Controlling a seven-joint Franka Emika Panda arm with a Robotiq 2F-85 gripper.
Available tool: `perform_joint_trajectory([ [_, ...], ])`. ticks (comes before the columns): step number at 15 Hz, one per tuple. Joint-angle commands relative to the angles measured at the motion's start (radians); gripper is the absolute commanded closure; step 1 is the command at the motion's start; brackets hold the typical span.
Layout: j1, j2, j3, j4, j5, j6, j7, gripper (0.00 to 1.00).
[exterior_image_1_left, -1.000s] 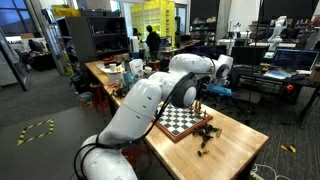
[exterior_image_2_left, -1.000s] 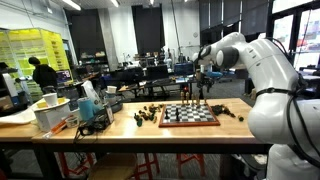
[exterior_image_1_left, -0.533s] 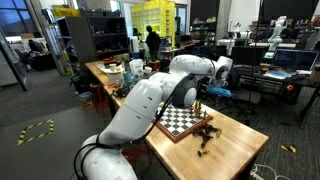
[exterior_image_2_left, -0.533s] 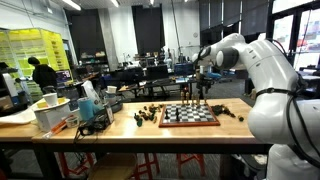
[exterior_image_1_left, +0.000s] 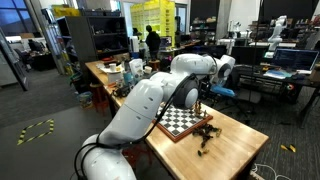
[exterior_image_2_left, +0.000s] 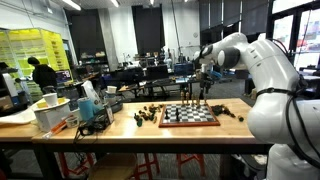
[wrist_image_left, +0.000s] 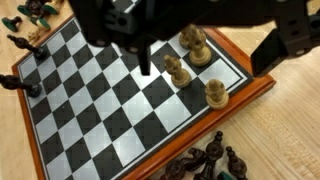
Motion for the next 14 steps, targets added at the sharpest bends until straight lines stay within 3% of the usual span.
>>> perform_joint_trajectory([
  [1,-0.007,0.005,0.008,0.026,-0.003,-0.049,-0.056,0.0],
  [12,0.048,0.059,-0.011,0.06,-0.107,-0.007,-0.114,0.0],
  [13,0.05,0.062,-0.011,0.063,-0.114,-0.007,-0.116,0.03],
  [14,0.051,0.064,-0.01,0.065,-0.119,-0.007,-0.117,0.25],
])
